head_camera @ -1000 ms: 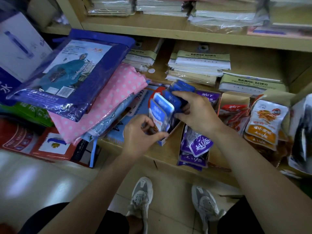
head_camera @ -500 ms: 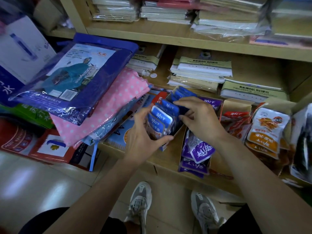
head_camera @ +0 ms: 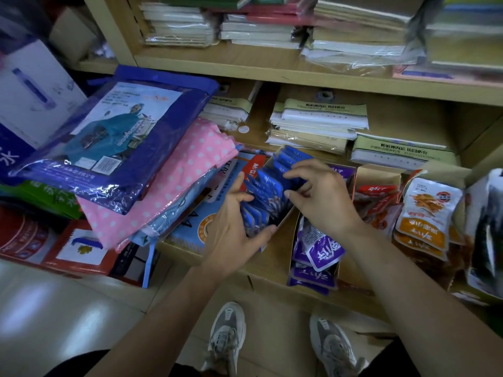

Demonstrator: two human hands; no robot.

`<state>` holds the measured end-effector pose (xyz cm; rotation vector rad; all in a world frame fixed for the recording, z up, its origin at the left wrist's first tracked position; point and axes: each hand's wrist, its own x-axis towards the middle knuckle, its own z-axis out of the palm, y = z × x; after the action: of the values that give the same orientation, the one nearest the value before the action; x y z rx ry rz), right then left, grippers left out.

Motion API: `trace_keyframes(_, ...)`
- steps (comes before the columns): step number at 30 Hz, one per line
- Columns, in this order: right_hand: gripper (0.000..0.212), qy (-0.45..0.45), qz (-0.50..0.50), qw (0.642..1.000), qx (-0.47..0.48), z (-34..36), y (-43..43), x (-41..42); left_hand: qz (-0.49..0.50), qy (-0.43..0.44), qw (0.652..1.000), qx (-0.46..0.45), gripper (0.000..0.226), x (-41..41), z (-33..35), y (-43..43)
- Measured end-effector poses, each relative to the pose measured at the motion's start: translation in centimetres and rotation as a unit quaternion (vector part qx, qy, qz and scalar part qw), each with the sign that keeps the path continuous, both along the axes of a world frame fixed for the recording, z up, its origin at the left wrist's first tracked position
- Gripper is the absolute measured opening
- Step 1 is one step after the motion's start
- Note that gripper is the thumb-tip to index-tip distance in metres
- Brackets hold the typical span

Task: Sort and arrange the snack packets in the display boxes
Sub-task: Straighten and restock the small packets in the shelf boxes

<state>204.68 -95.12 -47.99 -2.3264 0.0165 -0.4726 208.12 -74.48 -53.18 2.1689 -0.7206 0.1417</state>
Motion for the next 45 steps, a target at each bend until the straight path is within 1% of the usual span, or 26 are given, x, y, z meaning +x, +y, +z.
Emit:
trace_keyframes(2, 0.028, -0.006, -0.029, 1.0, -0.006, 0.1, 0.1, 0.0, 0.01, 0.047, 0.998, -0.038, 0.084, 0.0, 0.6, -0.5)
trace_keyframes(3, 0.027, -0.002, -0.042, 0.999, -0.009, 0.2, 0.1, 0.0, 0.017, 0.073, 0.996, -0.044, 0.09, 0.0, 1.0, -0.7)
trace_keyframes(5, 0.027, 0.013, -0.057, 0.998, -0.017, 0.5, 0.2, 0.0, 0.027, 0.097, 0.995, -0.014, 0.096, 0.3, 1.2, -1.0)
trace_keyframes(8, 0.03, 0.03, -0.039, 0.998, -0.04, 1.1, 0.6, 0.0, 0.049, 0.091, 0.994, 0.037, 0.103, 0.7, 1.2, -1.2)
trace_keyframes(10, 0.033, 0.05, -0.02, 0.996, -0.071, 1.2, 0.8, 0.1, 0.068, 0.078, 0.993, 0.062, 0.103, 0.7, 1.4, -1.3)
trace_keyframes(12, 0.035, 0.057, -0.008, 0.994, -0.093, 1.0, 0.9, 0.2, 0.081, 0.057, 0.994, 0.055, 0.096, 0.6, 1.8, -1.4)
trace_keyframes(13, 0.034, 0.054, -0.007, 0.995, -0.088, 0.9, 0.8, 0.3, 0.082, 0.044, 0.995, 0.04, 0.092, 0.7, 2.0, -1.5)
trace_keyframes(14, 0.032, 0.054, -0.013, 0.996, -0.063, 0.7, 0.8, 0.3, 0.083, 0.035, 0.996, 0.024, 0.089, 0.8, 2.3, -1.5)
trace_keyframes(17, 0.026, 0.064, -0.06, 0.992, 0.087, 0.6, 0.5, 0.4, 0.085, 0.018, 0.996, -0.003, 0.085, 1.2, 2.8, -1.4)
trace_keyframes(18, 0.025, 0.067, -0.07, 0.988, 0.121, 0.6, 0.4, 0.3, 0.084, 0.014, 0.996, 0.001, 0.086, 1.4, 2.8, -1.5)
trace_keyframes(19, 0.024, 0.065, -0.075, 0.986, 0.131, 0.6, 0.4, 0.3, 0.08, 0.013, 0.997, 0.017, 0.087, 1.5, 2.7, -1.5)
trace_keyframes(21, 0.025, 0.053, -0.078, 0.99, 0.101, 0.5, 0.6, 0.2, 0.068, 0.022, 0.996, 0.054, 0.091, 1.5, 2.5, -1.7)
trace_keyframes(24, 0.031, 0.029, -0.079, 0.996, 0.035, 0.8, 0.4, -0.1, 0.056, 0.054, 0.995, 0.068, 0.096, 1.8, 2.0, -1.5)
trace_keyframes(27, 0.034, -0.018, -0.069, 0.997, -0.001, 1.3, -0.7, -0.4, 0.035, 0.082, 0.995, 0.037, 0.114, 1.4, 2.5, -1.2)
trace_keyframes(29, 0.035, -0.022, -0.068, 0.997, -0.029, 1.4, -1.4, -0.5, 0.039, 0.07, 0.997, 0.013, 0.122, 1.2, 3.1, -1.4)
trace_keyframes(30, 0.033, -0.012, -0.064, 0.997, -0.044, 1.4, -1.5, -0.4, 0.046, 0.056, 0.997, 0.005, 0.122, 1.2, 3.4, -1.6)
trace_keyframes(31, 0.029, -0.003, -0.053, 0.996, -0.068, 1.3, -1.4, -0.3, 0.05, 0.036, 0.998, 0.002, 0.118, 1.5, 3.8, -1.7)
trace_keyframes(33, 0.026, 0.012, -0.032, 0.993, -0.117, 0.9, -1.0, -0.2, 0.03, 0.003, 0.999, 0.021, 0.101, 2.4, 4.5, -2.3)
trace_keyframes(36, 0.028, 0.017, -0.036, 0.989, -0.143, 0.5, -0.6, -0.1, -0.014, 0.008, 0.999, 0.051, 0.078, 3.4, 4.9, -3.2)
trace_keyframes(38, 0.02, 0.005, -0.056, 0.987, -0.152, 0.5, -0.4, 0.1, -0.009, -0.004, 0.998, 0.055, 0.066, 3.6, 4.8, -3.6)
trace_keyframes(40, 0.006, -0.011, -0.069, 0.985, -0.158, 0.6, -0.3, 0.7, 0.003, -0.022, 0.998, 0.066, 0.069, 3.7, 4.7, -4.0)
trace_keyframes(42, 0.008, -0.004, -0.083, 0.984, -0.155, 0.7, -0.4, 1.2, 0.017, -0.046, 0.995, 0.083, 0.074, 3.9, 4.8, -4.3)
trace_keyframes(45, 0.009, 0.013, -0.117, 0.982, -0.146, 0.8, -0.6, 1.4, 0.042, -0.082, 0.991, 0.096, 0.074, 4.0, 4.6, -5.3)
